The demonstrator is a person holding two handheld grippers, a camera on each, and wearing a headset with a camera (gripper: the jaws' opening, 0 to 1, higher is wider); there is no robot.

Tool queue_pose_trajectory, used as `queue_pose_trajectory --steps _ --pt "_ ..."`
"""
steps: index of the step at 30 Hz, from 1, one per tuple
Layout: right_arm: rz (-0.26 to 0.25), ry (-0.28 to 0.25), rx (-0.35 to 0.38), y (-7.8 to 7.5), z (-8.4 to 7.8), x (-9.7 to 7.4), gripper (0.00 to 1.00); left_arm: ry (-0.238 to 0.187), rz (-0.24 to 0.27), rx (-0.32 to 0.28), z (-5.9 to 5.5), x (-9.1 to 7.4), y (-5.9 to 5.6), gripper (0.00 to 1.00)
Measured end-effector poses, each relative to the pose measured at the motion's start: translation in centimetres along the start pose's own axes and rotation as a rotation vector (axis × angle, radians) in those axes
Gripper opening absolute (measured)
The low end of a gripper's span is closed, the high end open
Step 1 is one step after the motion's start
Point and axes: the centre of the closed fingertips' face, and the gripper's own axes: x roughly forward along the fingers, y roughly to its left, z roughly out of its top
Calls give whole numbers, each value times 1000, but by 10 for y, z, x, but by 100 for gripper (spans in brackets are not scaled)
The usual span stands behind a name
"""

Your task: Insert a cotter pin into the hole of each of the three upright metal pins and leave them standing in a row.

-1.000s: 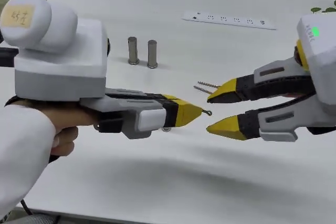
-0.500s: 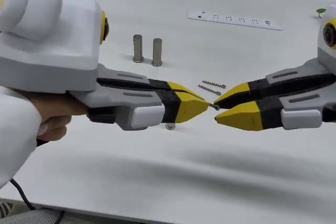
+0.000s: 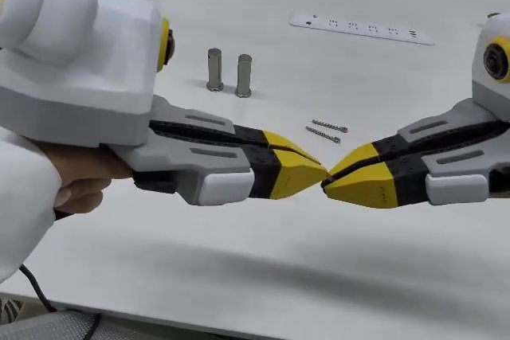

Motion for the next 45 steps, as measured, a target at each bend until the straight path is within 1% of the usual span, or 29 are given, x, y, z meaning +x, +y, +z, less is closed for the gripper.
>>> queue_pose_trajectory --steps 6,8,10,13,15,18,19,21,22,23,24,26,27,28,29,30,31,32,33,34,35,36,37,39,40,41,42,45 --pt "1 3 -7 2 1 -1 0 -8 -7 6 0 -1 0 0" --pt "0 9 -21 3 0 -2 0 -12 -8 5 0 -1 1 0" --pt "-3 16 -29 2 0 -2 0 -15 -10 12 -1 -1 1 0" --pt "-9 45 -58 3 0 -2 0 -11 -9 17 -3 -2 1 0" --pt "-8 52 -64 4 2 -2 0 -1 19 59 -6 -2 6 0" --pt "-23 78 -95 1 3 -2 0 10 12 85 -11 -2 6 0" --pt "-31 92 -114 -1 2 -2 0 4 13 103 -11 -3 7 0" --pt "-36 104 -118 -2 2 -1 0 -3 37 127 -11 -3 13 0" --pt "-43 115 -125 -4 1 -1 0 -9 64 139 -10 -4 18 0" --pt "-49 125 -130 -6 -1 -1 0 -9 78 145 -10 -5 20 0" --pt "-62 143 -139 -10 -3 -1 0 -10 98 150 -11 -6 27 3" --pt "-87 167 -138 -16 -7 -1 0 -14 111 154 -11 -6 32 12" --pt "-99 173 -130 -18 -8 -1 0 -13 133 150 -10 -9 37 19" --pt "-123 184 -117 -23 -10 -1 0 -10 149 153 -10 -9 41 25" --pt "-121 178 -119 -25 -10 0 0 0 164 163 -12 -10 47 30" --pt "-132 177 -118 -28 -10 -1 0 4 171 165 -12 -11 49 35" --pt "-183 200 -121 -38 -14 -3 0 12 187 166 -13 -12 54 36" --pt "-225 251 -149 -47 -20 -6 0 17 198 168 -14 -12 57 36" --pt "-250 294 -179 -54 -27 -7 0 27 212 166 -16 -13 63 35" --pt "-256 311 -173 -56 -30 -7 0 37 222 164 -17 -13 67 34" --pt "-276 332 -167 -61 -34 -7 0 51 239 161 -20 -13 73 34" --pt "-282 334 -158 -63 -35 -6 0 61 249 159 -21 -12 75 34" --pt "-289 347 -149 -65 -38 -7 0 73 253 151 -24 -11 78 34" --pt "-297 363 -136 -69 -41 -5 0 83 251 154 -26 -10 82 34" --pt "-308 388 -127 -71 -45 -6 0 91 250 152 -27 -9 83 33" --pt "-325 422 -144 -77 -50 -8 0 96 248 152 -29 -8 85 32" --pt "-332 449 -155 -79 -54 -9 0 103 248 156 -30 -6 86 32" --pt "-325 460 -139 -82 -61 -5 0 113 243 161 -33 -5 92 30"
